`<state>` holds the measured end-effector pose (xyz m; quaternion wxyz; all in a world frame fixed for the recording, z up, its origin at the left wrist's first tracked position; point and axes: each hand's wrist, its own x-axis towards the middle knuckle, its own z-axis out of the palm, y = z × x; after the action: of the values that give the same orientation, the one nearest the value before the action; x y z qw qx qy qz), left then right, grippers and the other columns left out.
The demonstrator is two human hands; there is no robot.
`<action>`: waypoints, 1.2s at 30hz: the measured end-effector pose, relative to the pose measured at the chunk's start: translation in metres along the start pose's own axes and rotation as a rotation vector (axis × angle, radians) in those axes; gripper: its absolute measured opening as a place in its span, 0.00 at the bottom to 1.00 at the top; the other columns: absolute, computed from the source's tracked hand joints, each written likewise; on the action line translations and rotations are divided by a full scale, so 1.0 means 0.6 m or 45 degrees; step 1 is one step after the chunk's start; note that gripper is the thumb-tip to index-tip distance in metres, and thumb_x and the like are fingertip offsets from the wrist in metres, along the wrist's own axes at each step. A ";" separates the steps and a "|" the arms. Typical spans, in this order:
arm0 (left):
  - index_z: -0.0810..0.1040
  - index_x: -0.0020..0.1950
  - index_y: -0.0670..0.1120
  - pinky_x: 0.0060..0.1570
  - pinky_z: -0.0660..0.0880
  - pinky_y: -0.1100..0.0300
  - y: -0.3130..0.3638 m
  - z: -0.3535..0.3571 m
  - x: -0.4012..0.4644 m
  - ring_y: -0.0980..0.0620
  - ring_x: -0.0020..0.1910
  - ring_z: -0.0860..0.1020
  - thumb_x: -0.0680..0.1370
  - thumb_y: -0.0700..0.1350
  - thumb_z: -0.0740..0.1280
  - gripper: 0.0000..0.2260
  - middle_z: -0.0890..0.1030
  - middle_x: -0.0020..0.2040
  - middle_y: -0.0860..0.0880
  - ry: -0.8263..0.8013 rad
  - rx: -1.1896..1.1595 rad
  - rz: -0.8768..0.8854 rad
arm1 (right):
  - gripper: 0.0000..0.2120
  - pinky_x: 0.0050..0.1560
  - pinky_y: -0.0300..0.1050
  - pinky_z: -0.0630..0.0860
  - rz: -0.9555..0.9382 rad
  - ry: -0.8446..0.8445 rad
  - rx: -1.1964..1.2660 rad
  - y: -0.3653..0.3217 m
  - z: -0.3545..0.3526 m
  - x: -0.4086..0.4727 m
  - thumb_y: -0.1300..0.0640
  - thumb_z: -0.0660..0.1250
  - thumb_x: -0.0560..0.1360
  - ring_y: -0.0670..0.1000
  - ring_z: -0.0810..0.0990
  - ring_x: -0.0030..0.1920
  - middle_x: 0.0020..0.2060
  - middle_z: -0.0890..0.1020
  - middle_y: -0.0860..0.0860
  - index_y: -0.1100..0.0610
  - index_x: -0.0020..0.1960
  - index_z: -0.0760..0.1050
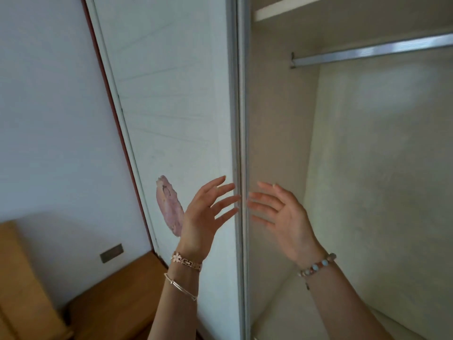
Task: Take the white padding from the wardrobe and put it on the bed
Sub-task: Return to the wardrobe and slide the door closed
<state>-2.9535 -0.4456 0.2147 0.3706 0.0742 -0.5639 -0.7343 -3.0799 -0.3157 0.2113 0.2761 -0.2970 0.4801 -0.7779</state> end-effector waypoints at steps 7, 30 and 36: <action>0.82 0.61 0.48 0.59 0.79 0.45 -0.002 0.102 0.012 0.37 0.61 0.81 0.72 0.53 0.71 0.19 0.83 0.62 0.41 -0.065 -0.049 -0.062 | 0.18 0.67 0.63 0.72 -0.066 0.075 0.047 -0.064 -0.075 -0.023 0.40 0.69 0.69 0.56 0.84 0.57 0.53 0.87 0.54 0.49 0.53 0.85; 0.82 0.59 0.47 0.59 0.76 0.44 0.005 0.047 0.115 0.40 0.57 0.83 0.52 0.69 0.78 0.41 0.83 0.62 0.40 0.075 -0.017 -0.002 | 0.18 0.42 0.30 0.71 -0.254 0.265 -0.634 -0.055 -0.008 0.225 0.56 0.74 0.73 0.49 0.81 0.51 0.52 0.84 0.52 0.56 0.62 0.78; 0.86 0.55 0.53 0.56 0.78 0.48 -0.029 0.011 0.139 0.45 0.57 0.84 0.69 0.57 0.70 0.18 0.85 0.60 0.46 0.105 0.082 -0.052 | 0.17 0.43 0.33 0.74 -0.218 0.197 -0.850 -0.005 0.038 0.273 0.54 0.72 0.72 0.52 0.83 0.52 0.50 0.84 0.51 0.57 0.60 0.77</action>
<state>-3.0244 -0.4915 0.2273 0.3758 0.1277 -0.5700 -0.7194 -3.1736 -0.4449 0.2543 0.0603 -0.3503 0.7007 -0.6186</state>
